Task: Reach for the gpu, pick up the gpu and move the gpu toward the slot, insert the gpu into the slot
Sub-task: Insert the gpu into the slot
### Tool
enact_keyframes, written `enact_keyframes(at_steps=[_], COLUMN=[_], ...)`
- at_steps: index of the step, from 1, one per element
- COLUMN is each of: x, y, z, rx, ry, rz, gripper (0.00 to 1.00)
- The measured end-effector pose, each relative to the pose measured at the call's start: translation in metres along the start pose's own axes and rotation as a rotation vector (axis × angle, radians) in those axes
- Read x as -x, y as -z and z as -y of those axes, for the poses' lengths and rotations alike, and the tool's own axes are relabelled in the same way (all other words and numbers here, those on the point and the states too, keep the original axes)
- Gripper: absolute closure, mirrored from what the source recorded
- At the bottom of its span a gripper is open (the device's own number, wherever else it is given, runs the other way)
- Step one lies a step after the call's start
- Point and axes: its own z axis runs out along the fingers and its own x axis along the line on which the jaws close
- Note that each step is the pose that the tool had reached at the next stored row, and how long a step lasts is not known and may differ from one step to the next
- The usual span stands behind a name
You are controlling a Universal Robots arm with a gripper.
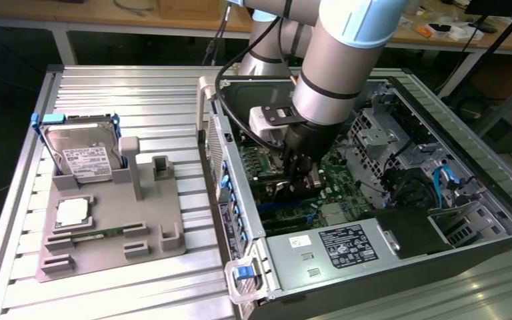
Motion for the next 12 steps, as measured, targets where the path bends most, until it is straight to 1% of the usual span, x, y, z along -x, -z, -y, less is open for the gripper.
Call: enact_keyframes(at_steps=[12], x=[-0.0009], y=[0.0002], z=[-0.0001], rx=[0.0003], ry=[-0.002], rz=[-0.0004], gripper=[0.73])
